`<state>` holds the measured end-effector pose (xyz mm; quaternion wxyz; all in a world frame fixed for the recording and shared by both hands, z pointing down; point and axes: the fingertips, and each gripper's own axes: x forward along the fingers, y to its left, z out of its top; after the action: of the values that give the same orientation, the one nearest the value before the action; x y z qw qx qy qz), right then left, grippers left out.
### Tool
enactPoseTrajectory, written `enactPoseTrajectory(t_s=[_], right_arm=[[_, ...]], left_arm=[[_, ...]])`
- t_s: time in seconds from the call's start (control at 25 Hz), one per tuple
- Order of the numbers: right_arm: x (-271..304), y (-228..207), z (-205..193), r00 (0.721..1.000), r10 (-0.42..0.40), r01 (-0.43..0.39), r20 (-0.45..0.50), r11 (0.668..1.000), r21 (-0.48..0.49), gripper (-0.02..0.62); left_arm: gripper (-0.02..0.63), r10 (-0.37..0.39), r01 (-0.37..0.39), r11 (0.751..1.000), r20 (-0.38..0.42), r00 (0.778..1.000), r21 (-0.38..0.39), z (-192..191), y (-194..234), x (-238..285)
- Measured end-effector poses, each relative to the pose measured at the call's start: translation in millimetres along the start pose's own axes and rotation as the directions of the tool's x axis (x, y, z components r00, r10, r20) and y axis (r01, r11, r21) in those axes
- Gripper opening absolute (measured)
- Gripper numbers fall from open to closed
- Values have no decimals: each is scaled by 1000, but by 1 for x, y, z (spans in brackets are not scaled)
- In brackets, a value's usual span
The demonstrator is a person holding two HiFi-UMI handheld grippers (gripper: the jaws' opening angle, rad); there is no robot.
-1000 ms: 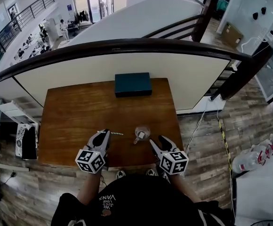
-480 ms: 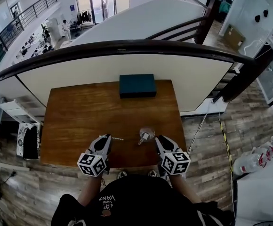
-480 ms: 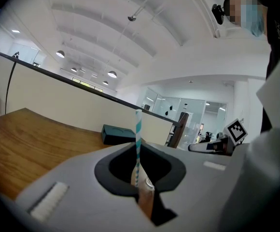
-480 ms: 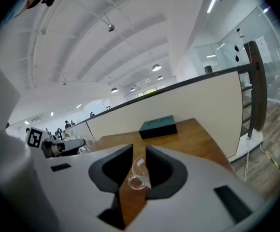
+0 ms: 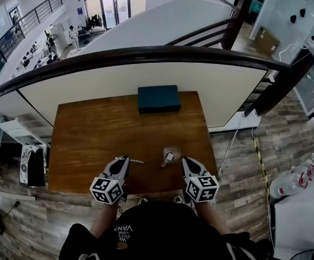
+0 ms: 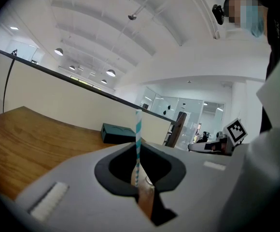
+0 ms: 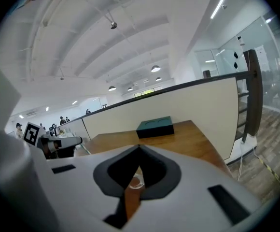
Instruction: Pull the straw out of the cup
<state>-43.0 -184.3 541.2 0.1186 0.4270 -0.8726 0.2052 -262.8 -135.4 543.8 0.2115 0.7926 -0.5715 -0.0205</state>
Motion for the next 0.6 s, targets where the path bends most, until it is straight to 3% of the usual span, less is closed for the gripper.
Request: enactPoseTrajectory(t_s=[0.6], right_arm=[[-6,-5,-5,999,-36,36,1,999,6,12]], left_arm=[[32,-27,27,1000,-10,1000,-5,-5,-4,6]])
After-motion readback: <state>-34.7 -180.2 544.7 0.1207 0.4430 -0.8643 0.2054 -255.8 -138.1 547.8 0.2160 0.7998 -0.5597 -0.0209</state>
